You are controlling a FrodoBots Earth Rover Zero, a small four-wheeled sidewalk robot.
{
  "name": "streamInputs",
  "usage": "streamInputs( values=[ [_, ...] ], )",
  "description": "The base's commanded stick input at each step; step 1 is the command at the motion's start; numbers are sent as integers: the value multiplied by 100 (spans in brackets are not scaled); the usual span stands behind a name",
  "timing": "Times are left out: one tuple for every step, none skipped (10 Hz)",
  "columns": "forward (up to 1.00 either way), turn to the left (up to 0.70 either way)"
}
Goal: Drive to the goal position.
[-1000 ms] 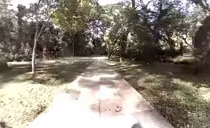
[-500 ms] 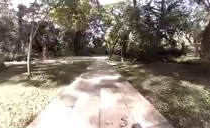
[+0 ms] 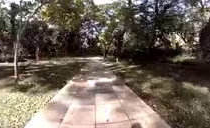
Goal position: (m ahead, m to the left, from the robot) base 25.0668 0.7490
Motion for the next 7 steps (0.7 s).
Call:
streamInputs(
  values=[
    [50, 0],
    [50, 0],
    [50, 0],
    [50, 0],
    [50, 0],
    [50, 0],
    [50, 0]
  ],
)
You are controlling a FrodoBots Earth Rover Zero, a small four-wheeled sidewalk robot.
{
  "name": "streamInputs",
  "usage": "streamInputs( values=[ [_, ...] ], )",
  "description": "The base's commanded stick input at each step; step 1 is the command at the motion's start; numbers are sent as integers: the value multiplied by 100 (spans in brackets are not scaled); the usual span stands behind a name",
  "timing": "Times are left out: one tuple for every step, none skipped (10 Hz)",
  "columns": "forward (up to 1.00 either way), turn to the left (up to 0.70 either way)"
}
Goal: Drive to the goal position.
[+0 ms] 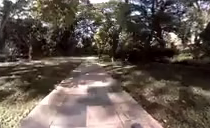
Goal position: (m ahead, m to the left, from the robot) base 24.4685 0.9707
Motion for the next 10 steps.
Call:
streamInputs(
  values=[
    [50, 0],
    [50, 0],
    [50, 0],
    [50, 0],
    [50, 0],
    [50, 16],
    [50, 50],
    [50, 50],
    [50, 35],
    [50, 0]
  ],
)
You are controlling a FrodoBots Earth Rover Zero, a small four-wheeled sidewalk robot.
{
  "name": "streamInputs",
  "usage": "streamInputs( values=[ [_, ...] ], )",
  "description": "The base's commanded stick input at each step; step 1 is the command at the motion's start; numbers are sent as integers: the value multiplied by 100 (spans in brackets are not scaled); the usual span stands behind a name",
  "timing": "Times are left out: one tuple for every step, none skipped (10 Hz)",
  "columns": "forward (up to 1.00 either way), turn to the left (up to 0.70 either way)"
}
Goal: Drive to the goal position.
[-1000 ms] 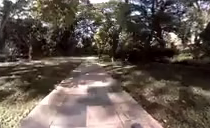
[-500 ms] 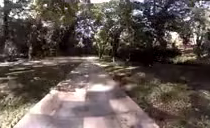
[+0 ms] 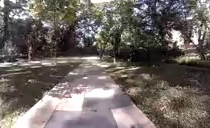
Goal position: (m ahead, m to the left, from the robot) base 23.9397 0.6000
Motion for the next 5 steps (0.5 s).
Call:
streamInputs(
  values=[
    [50, 0],
    [50, 0],
    [50, 0],
    [50, 0],
    [50, 0]
  ],
)
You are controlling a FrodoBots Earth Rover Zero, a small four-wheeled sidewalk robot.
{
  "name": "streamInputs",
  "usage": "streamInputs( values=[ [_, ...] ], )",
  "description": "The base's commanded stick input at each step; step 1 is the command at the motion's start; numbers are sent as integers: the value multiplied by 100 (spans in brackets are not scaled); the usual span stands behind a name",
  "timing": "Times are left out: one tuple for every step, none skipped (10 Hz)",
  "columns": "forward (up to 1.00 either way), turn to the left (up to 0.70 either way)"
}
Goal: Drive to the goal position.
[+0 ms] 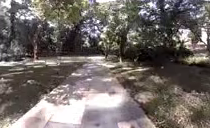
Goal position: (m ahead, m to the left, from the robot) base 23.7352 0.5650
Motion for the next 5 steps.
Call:
streamInputs(
  values=[
    [50, 0],
    [50, 0],
    [50, 0],
    [50, 0],
    [50, 0]
  ],
)
